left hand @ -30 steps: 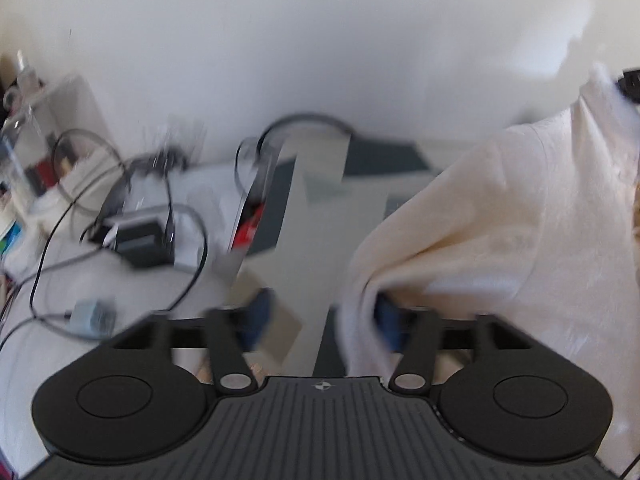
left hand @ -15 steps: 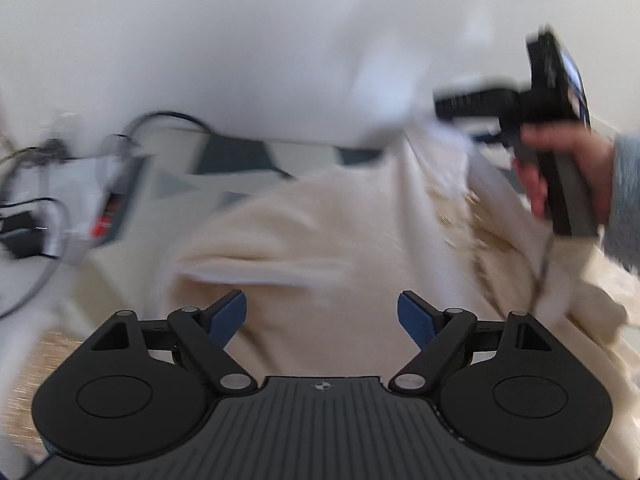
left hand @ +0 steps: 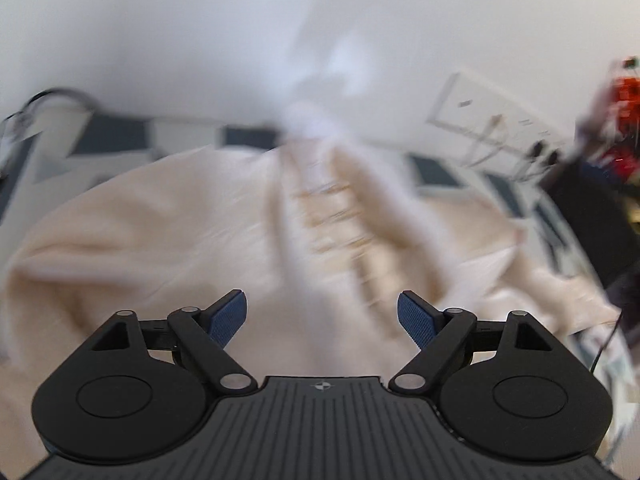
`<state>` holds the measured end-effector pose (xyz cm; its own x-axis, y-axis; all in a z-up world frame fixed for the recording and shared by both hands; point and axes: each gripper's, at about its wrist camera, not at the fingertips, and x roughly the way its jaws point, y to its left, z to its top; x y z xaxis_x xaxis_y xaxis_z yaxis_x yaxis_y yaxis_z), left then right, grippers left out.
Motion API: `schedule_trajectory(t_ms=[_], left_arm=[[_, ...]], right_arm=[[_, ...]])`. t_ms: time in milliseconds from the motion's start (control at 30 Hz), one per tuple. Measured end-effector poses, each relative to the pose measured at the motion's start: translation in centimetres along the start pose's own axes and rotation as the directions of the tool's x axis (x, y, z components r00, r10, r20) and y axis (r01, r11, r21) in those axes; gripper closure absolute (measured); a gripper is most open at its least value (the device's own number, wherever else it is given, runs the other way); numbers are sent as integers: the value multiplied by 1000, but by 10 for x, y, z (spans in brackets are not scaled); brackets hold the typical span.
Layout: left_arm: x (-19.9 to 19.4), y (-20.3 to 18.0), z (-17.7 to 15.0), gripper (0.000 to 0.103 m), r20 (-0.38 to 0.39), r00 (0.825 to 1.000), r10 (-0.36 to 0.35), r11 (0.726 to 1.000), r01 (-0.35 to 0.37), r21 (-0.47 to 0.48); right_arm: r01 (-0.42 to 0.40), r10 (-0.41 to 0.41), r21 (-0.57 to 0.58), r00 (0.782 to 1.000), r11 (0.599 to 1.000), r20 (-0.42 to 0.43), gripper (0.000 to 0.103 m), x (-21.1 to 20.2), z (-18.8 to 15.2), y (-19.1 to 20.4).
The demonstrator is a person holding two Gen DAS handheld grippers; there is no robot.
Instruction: Fold clothes
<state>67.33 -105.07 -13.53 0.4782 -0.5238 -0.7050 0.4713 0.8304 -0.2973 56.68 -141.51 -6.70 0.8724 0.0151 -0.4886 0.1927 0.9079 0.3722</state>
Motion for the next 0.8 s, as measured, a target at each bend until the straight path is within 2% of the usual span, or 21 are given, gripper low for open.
schedule_trajectory(t_ms=[67, 167, 300, 333, 400, 500, 600, 700, 733, 767, 800], left_arm=[[8, -20, 8, 18, -2, 999, -55, 997, 55, 52], [29, -57, 11, 18, -50, 994, -94, 978, 101, 183], [59, -90, 4, 18, -46, 999, -3, 940, 19, 339], [63, -94, 3, 18, -58, 998, 3, 929, 19, 369], [73, -101, -1, 21, -81, 997, 17, 904, 20, 428], [80, -107, 0, 24, -121, 993, 13, 884, 45, 466], [83, -111, 2, 24, -140, 990, 18, 879, 51, 474], [89, -111, 6, 24, -161, 987, 8, 894, 66, 443], [91, -111, 7, 27, -168, 986, -2, 895, 76, 440], [93, -111, 8, 54, -174, 985, -11, 895, 87, 437], [94, -112, 8, 68, -177, 984, -14, 893, 92, 440]], right_arm=[[79, -79, -25, 997, 997, -4, 33, -30, -28, -22], [194, -199, -60, 977, 979, -78, 33, -36, -65, -49], [308, -333, -172, 932, 936, -141, 32, -24, -102, -61], [328, -359, -195, 921, 924, -153, 27, -18, -106, -60], [351, -388, -205, 904, 914, -179, 18, -4, -114, -63], [346, -382, -199, 905, 917, -187, 8, 2, -117, -69], [366, -414, -247, 893, 897, -178, 5, 16, -123, -66], [371, -418, -251, 893, 894, -168, 3, 22, -124, -68], [366, -411, -241, 896, 899, -169, 3, 22, -123, -70], [360, -402, -233, 899, 904, -172, 4, 21, -123, -73], [348, -390, -226, 903, 910, -180, 16, 20, -123, -74]])
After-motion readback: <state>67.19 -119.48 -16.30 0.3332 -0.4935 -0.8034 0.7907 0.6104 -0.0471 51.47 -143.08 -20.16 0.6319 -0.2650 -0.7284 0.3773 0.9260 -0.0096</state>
